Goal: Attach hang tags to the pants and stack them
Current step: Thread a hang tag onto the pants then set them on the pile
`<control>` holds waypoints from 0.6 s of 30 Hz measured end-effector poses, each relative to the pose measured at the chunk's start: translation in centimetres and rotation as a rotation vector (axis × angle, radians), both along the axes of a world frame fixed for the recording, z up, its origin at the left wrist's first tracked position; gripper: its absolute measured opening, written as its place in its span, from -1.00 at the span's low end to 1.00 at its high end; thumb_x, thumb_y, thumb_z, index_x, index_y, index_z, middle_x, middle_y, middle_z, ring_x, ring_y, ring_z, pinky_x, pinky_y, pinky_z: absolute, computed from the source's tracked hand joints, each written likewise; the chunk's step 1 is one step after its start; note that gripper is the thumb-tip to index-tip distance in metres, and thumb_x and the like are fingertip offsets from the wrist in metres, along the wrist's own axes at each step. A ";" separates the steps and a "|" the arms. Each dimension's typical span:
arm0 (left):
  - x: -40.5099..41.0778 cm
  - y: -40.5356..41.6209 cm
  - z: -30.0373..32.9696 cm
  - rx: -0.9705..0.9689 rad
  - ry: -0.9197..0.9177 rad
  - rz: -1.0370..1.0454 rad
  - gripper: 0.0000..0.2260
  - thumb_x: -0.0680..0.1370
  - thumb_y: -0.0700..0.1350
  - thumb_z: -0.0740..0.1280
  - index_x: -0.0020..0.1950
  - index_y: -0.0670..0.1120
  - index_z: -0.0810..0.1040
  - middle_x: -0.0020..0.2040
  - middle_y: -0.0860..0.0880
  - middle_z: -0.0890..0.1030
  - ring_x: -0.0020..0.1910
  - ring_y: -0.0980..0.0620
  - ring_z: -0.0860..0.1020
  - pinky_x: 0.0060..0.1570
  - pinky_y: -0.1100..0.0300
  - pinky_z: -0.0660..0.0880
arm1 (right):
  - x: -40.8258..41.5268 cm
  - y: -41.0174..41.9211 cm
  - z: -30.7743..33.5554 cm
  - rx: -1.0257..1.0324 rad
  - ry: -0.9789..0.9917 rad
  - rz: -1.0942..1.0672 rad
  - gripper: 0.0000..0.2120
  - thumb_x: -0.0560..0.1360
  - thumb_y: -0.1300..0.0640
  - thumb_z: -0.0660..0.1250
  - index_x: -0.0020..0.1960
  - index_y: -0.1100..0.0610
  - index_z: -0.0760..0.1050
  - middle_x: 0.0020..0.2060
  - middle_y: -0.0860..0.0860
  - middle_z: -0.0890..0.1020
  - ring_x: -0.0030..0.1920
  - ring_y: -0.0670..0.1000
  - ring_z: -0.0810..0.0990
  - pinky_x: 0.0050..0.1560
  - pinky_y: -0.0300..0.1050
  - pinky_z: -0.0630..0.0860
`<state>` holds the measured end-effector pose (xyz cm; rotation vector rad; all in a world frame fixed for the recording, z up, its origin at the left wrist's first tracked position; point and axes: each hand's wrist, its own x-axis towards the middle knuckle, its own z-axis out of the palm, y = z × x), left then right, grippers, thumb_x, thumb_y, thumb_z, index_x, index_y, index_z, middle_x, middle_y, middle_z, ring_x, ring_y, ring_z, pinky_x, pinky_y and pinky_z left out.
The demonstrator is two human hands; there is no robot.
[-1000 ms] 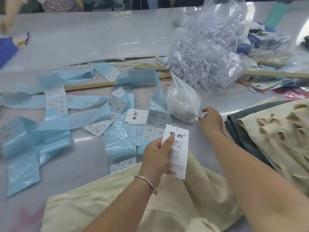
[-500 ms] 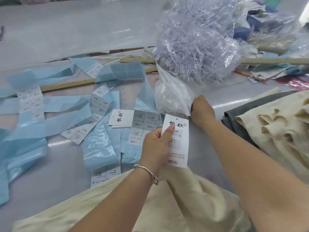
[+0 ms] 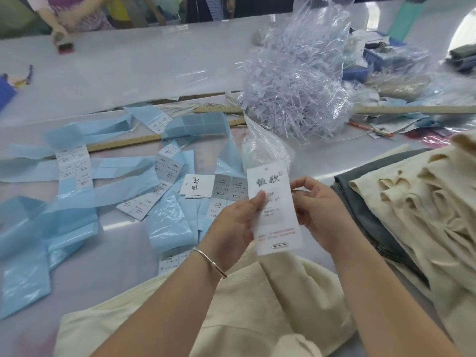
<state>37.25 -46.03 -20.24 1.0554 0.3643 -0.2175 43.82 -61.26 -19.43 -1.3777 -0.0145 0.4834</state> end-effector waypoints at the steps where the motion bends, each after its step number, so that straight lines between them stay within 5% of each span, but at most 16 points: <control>1: -0.5 -0.1 0.4 -0.046 0.056 -0.031 -0.51 0.43 0.01 0.39 0.26 -0.25 0.55 0.23 -0.28 0.58 0.22 -0.26 0.55 0.29 -0.19 0.44 | -1.3 0.3 0.7 -0.063 -0.011 0.023 -0.87 0.49 0.42 0.30 0.01 0.26 0.48 -0.23 0.24 0.67 -0.32 0.15 0.59 -0.30 -0.02 0.45; 7: -4.7 0.7 1.6 -0.329 0.153 0.013 -0.65 0.57 0.00 0.27 0.26 -0.19 0.52 0.03 -0.20 0.65 -0.18 -0.14 0.65 -0.23 0.08 0.58 | -8.2 1.1 3.2 -0.260 -0.169 0.133 -0.85 0.40 0.47 0.25 -0.11 0.27 0.43 -0.42 0.15 0.62 -0.57 0.04 0.47 -0.57 -0.24 0.24; 13: -9.5 2.8 2.9 -0.539 0.053 0.197 -0.66 0.48 -0.05 0.35 0.22 -0.15 0.51 -0.02 -0.11 0.62 -0.03 0.00 0.59 -0.21 0.20 0.60 | -14.7 1.4 3.4 -0.200 -0.171 0.199 -0.84 0.47 0.40 0.35 -0.15 0.25 0.39 -0.38 0.21 0.65 -0.51 0.09 0.53 -0.54 -0.22 0.34; 18: -13.4 3.6 3.9 -0.501 -0.038 0.161 -0.79 0.50 -0.06 0.35 -0.11 -0.18 0.68 -0.25 -0.10 0.64 -0.29 0.01 0.64 -0.26 0.21 0.58 | -18.0 3.2 4.3 -0.180 -0.196 0.036 -0.90 0.49 0.09 0.41 -0.13 0.01 0.71 -0.23 -0.07 0.70 -0.26 -0.17 0.59 -0.35 -0.30 0.49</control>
